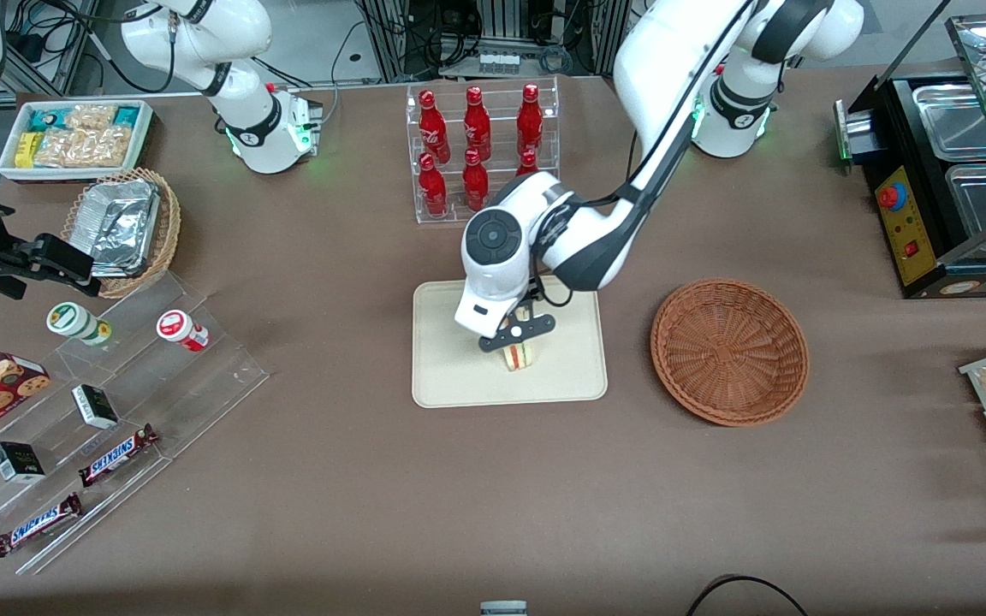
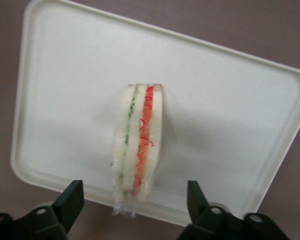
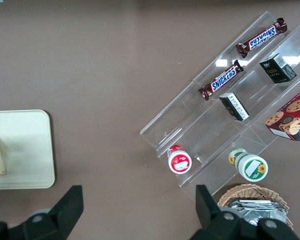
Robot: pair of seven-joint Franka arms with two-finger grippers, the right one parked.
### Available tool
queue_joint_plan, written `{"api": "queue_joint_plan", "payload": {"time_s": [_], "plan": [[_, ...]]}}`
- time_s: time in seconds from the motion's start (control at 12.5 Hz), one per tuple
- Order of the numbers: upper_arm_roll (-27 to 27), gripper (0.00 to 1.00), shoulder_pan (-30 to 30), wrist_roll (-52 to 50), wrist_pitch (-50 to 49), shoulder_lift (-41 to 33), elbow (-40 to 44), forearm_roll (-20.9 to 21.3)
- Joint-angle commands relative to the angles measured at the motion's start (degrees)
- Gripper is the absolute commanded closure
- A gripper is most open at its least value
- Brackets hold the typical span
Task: Place sandwich from basket to tray
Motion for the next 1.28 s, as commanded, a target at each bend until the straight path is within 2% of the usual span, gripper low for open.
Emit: {"api": "queue_joint_plan", "payload": {"time_s": [0.0, 0.24, 0.4, 0.48, 0.64, 1.12, 1.2], "plan": [[0.23, 0.0, 1.87, 5.69, -6.02, -4.79, -1.37, -0.25], [1.19, 0.0, 5.21, 12.2, -13.05, -7.51, -2.07, 0.97], [3.56, 0.0, 5.48, 15.71, -14.92, -9.53, -5.13, 5.08], [4.18, 0.0, 6.44, 19.13, -15.01, -11.37, -7.76, 5.63], [4.28, 0.0, 10.73, 25.37, -14.31, -16.2, -13.38, 5.72], [4.19, 0.0, 19.0, 36.9, -14.75, -25.43, -20.43, 5.81], [3.49, 0.0, 22.24, 39.61, -14.83, -28.15, -22.61, 5.81]]}}
